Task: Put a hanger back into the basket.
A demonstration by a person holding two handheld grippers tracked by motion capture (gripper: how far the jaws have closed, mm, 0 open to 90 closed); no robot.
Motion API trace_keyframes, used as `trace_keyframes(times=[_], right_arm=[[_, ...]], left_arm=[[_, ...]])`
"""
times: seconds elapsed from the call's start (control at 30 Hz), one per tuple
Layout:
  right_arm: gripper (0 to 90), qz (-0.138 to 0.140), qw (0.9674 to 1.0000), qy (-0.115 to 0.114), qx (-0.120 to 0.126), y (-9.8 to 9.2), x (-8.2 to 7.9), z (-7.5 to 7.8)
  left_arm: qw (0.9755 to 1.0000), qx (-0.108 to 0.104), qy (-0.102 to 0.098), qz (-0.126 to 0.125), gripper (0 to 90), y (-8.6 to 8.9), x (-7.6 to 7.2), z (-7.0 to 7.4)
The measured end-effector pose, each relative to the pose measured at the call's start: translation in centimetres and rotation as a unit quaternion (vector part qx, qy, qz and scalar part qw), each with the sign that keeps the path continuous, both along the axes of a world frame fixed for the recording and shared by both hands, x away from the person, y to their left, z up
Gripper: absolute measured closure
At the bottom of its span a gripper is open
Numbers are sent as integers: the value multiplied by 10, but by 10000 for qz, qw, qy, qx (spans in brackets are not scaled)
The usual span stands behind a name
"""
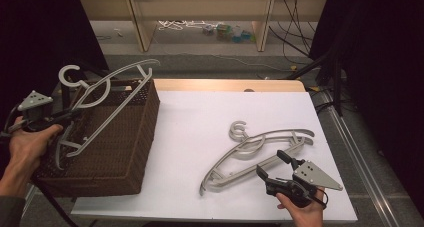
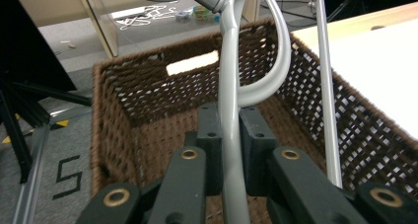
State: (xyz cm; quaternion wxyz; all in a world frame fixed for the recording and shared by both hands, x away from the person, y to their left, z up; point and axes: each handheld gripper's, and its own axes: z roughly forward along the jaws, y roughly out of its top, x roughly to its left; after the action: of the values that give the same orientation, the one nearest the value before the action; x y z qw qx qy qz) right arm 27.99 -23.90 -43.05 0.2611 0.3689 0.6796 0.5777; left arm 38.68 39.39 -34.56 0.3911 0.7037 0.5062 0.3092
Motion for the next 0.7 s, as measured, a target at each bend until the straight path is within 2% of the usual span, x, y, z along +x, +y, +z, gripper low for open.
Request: trace_keyframes(times=[0.07,0.1,0.17,0.27,0.33,0.37,0.4,0.7], right_arm=[[182,-13,9999,77,-112,-1,-1,1],[182,-38,10000,31,-67,-1,0,0],[182,-1,10000,-5,-6,0,0,0],[182,-16,9999,61,-99,-1,-1,0],[182,-24,10000,13,-85,0,0,0],[182,19,9999,79,-135,-1,-1,1],[182,-39,9999,13,-115,0,0,0],[182,-15,9999,36,-113,0,0,0]], left_arm=[[10000,18,-30,14,815,5,-2,-3],[10000,23,-19,5,814,7,-3,-5],[9999,114,23,-8,814,10,-6,-8],[9996,276,83,28,814,14,-9,-13],[9994,311,106,73,815,17,-9,-16],[9995,287,120,81,815,19,-10,-17],[9995,262,107,108,814,20,-9,-18],[9985,495,211,47,814,18,-4,-22]])
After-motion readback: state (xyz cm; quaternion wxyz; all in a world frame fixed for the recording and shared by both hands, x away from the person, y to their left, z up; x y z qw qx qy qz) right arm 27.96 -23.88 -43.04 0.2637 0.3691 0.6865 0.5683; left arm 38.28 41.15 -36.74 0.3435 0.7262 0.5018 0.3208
